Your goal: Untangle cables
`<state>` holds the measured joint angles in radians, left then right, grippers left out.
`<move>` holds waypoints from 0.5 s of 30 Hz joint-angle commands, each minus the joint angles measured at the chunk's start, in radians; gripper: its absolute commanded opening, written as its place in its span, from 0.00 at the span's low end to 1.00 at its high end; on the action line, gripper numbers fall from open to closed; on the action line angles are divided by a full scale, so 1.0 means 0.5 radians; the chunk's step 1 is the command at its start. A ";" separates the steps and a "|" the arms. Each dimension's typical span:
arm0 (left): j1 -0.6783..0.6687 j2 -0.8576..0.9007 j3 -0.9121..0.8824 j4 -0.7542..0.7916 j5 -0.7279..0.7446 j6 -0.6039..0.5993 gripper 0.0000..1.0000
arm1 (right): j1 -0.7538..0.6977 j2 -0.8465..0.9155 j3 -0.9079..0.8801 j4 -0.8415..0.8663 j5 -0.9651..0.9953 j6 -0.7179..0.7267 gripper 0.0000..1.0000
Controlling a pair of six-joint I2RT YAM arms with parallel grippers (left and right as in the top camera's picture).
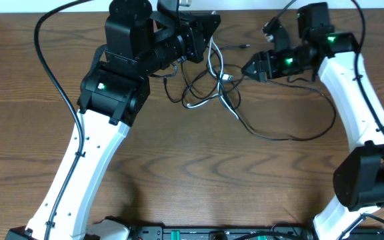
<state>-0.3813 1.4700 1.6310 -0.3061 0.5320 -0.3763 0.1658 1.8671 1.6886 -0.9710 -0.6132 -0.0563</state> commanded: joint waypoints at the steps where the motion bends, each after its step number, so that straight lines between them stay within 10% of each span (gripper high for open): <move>1: 0.025 -0.007 0.033 0.018 -0.072 -0.101 0.07 | 0.098 0.034 0.008 -0.011 0.008 -0.047 0.66; 15: 0.076 -0.007 0.033 0.017 -0.095 -0.239 0.08 | 0.323 0.034 0.007 -0.004 0.018 -0.116 0.60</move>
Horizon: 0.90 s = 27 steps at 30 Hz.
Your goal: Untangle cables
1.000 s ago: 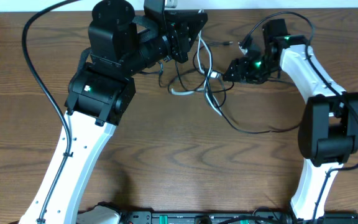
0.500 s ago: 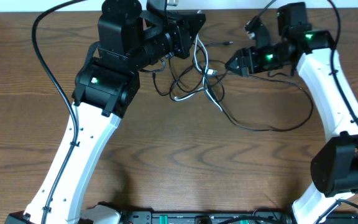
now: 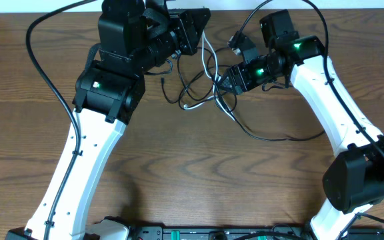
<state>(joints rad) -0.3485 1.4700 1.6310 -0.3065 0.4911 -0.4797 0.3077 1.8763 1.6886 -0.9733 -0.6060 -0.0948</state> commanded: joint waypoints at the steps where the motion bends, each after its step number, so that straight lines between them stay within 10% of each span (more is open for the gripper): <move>1: 0.011 -0.007 0.033 0.018 -0.013 -0.032 0.07 | 0.043 0.015 0.007 0.002 0.011 -0.039 0.60; 27: 0.011 -0.007 0.033 -0.011 -0.169 -0.040 0.07 | 0.201 -0.012 0.021 -0.012 0.162 -0.052 0.60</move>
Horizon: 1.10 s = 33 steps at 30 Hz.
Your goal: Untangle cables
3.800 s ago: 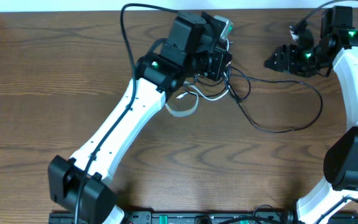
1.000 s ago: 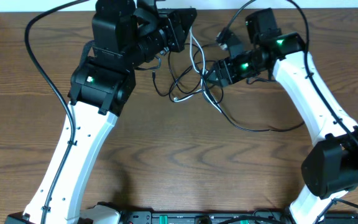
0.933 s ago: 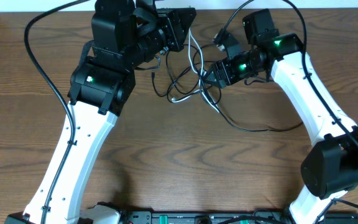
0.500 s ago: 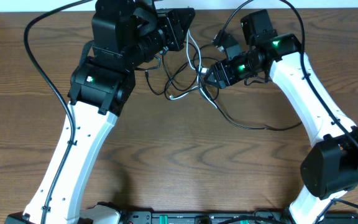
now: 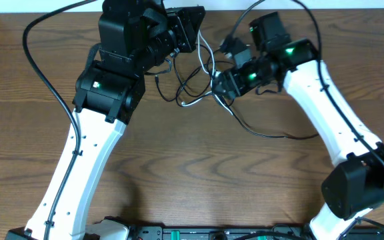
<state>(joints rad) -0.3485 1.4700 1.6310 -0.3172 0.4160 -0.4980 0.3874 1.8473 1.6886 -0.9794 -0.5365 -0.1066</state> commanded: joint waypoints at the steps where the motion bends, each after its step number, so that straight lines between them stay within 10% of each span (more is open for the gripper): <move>1: 0.011 -0.007 0.033 0.009 -0.019 -0.004 0.08 | 0.051 0.060 0.021 0.007 0.023 -0.028 0.59; 13: 0.010 -0.007 0.033 0.010 -0.018 -0.011 0.07 | 0.071 0.207 0.021 0.188 0.172 0.115 0.38; 19: 0.011 -0.007 0.033 0.009 -0.019 -0.011 0.07 | 0.068 0.271 0.021 0.211 0.199 0.133 0.02; 33: 0.285 -0.114 0.034 0.008 0.158 -0.022 0.07 | -0.259 0.271 -0.034 0.172 0.493 0.378 0.01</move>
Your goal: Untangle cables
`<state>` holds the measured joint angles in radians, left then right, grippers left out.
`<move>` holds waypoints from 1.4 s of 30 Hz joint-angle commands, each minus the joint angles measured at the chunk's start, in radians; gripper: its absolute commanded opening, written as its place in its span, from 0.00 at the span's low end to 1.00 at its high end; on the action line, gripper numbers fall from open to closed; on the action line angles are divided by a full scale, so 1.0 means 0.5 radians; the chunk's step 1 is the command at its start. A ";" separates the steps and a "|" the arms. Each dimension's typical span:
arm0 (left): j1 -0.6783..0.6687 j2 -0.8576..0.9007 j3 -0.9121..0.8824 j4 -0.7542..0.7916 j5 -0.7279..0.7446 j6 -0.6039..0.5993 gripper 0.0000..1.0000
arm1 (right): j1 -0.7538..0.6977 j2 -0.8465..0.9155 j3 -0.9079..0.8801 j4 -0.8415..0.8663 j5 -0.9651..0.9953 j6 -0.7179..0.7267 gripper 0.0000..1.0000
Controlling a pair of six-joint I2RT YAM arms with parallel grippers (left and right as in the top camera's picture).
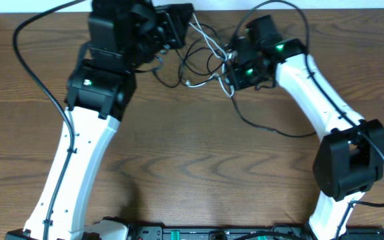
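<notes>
A knot of thin black and white cables [202, 70] lies at the back middle of the wooden table. My left gripper [187, 19] is at the far edge, shut on the white cable [209, 40], which runs tight from it down to the right. My right gripper [229, 65] is pressed into the right side of the knot where those white strands meet, and looks shut on them. A black cable [272, 130] trails from the knot in a long loop towards the right arm. A white plug end [189, 85] pokes out below the knot.
The left arm's own black hose [29, 47] arches over the table's left side. A black power strip [219, 235] runs along the front edge. A cardboard edge shows at the far left. The table's back edge is just behind the left gripper.
The left gripper has shifted left and farther back with the white cable. The right gripper has moved a little up and right within the knot. The white strands between them now run straighter.
The left gripper held the white cable above the knot while the right gripper stood off to the right. The right gripper was then at the knot's right edge, then inside it. Now the left gripper is farther left and the white cable is stretched between them.
</notes>
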<state>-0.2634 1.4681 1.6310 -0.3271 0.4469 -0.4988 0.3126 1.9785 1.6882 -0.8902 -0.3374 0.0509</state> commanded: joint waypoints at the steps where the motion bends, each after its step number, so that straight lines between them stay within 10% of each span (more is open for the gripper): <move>1: 0.159 -0.126 0.034 0.027 0.126 -0.032 0.07 | -0.143 0.008 -0.053 -0.005 0.095 0.063 0.01; 17: 0.472 -0.231 0.033 -0.011 0.380 -0.121 0.07 | -0.371 0.006 -0.353 0.201 -0.363 -0.150 0.01; 29: 0.332 -0.119 0.033 -0.023 0.378 -0.124 0.07 | -0.279 -0.063 -0.262 0.172 -0.551 -0.203 0.50; 42: 0.200 -0.005 0.032 -0.012 0.323 -0.218 0.08 | -0.205 -0.278 -0.262 0.174 -0.612 -0.213 0.61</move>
<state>-0.1471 1.4582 1.6310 -0.3408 0.6209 -0.5880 0.1860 1.8759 1.5372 -0.8112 -0.5964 -0.0402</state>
